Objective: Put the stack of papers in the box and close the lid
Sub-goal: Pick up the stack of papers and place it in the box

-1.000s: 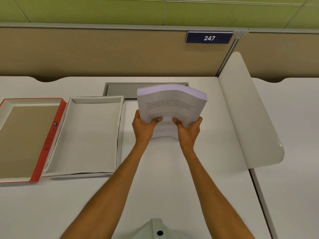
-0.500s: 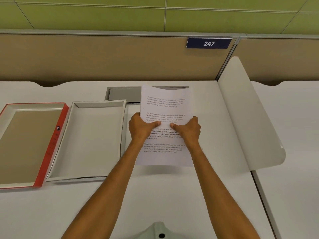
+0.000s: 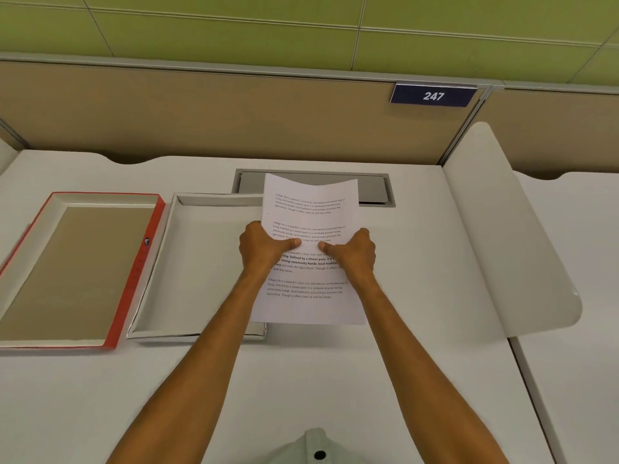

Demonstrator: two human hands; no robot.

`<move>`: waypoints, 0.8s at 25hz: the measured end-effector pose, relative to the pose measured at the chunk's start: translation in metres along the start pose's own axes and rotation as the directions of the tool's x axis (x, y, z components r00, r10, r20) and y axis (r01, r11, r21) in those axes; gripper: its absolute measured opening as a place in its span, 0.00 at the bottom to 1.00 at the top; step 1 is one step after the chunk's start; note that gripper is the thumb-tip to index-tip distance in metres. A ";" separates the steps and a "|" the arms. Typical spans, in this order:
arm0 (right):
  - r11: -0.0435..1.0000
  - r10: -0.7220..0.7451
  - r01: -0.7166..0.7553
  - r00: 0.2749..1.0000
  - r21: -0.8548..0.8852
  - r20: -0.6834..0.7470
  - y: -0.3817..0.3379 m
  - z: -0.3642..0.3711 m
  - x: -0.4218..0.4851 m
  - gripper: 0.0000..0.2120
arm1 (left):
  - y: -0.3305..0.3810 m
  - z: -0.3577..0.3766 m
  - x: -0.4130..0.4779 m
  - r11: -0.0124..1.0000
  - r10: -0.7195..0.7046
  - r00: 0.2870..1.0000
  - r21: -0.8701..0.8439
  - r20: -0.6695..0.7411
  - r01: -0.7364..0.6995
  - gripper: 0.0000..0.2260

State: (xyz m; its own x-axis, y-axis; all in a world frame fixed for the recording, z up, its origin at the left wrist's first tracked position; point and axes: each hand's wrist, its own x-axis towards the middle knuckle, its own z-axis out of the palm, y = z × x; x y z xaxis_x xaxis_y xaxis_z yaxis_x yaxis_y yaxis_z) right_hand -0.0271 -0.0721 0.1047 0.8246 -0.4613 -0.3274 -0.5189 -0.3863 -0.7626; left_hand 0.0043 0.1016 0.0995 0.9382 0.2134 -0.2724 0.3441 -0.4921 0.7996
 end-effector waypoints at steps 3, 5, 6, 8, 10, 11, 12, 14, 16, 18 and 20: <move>1.000 -0.013 0.013 0.999 0.001 0.033 -0.014 0.026 -0.014 0.31 | -0.016 -0.027 0.006 1.000 -0.015 1.000 -0.007 -0.011 0.015 0.23; 1.000 -0.024 0.024 0.999 0.005 0.042 -0.021 0.044 -0.023 0.31 | -0.027 -0.045 0.012 1.000 -0.029 0.999 -0.003 -0.017 0.029 0.23; 1.000 -0.031 0.031 0.998 0.006 0.046 -0.025 0.053 -0.028 0.31 | -0.032 -0.053 0.015 0.999 -0.039 0.999 -0.001 -0.019 0.039 0.24; 0.999 -0.044 0.044 0.998 -0.002 0.054 -0.032 0.072 -0.036 0.31 | -0.044 -0.071 0.021 0.999 -0.054 0.998 -0.001 -0.020 0.054 0.25; 0.999 -0.051 0.051 0.996 -0.010 0.068 -0.038 0.091 -0.042 0.32 | -0.056 -0.086 0.027 0.998 -0.065 0.998 0.003 -0.023 0.065 0.25; 0.999 -0.052 0.053 0.996 -0.013 0.076 -0.042 0.099 -0.044 0.32 | -0.061 -0.092 0.030 0.997 -0.072 0.997 0.004 -0.025 0.072 0.25; 0.998 -0.054 0.055 0.995 -0.016 0.085 -0.045 0.108 -0.047 0.32 | -0.066 -0.099 0.033 0.997 -0.080 0.996 0.004 -0.029 0.080 0.25; 0.998 -0.059 0.061 0.993 -0.018 0.102 -0.052 0.125 -0.049 0.32 | -0.076 -0.112 0.041 0.996 -0.089 0.995 0.006 -0.038 0.090 0.26; 0.998 -0.061 0.064 0.992 -0.026 0.113 -0.058 0.140 -0.050 0.32 | -0.085 -0.123 0.050 0.995 -0.096 0.994 0.004 -0.048 0.096 0.26; 0.997 -0.058 0.063 0.991 -0.037 0.120 -0.064 0.155 -0.049 0.32 | -0.093 -0.132 0.060 0.996 -0.093 0.995 0.001 -0.047 0.093 0.25; 0.997 -0.054 0.060 0.990 -0.047 0.126 -0.068 0.168 -0.046 0.32 | -0.101 -0.139 0.069 0.996 -0.092 0.995 -0.004 -0.043 0.092 0.25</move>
State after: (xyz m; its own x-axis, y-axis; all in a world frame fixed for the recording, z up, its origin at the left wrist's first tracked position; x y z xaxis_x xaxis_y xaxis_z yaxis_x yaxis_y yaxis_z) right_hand 0.0079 0.1095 0.0782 0.8734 -0.3350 -0.3536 -0.4780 -0.4506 -0.7540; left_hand 0.0296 0.2834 0.0745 0.9002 0.2939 -0.3213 0.4286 -0.4671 0.7734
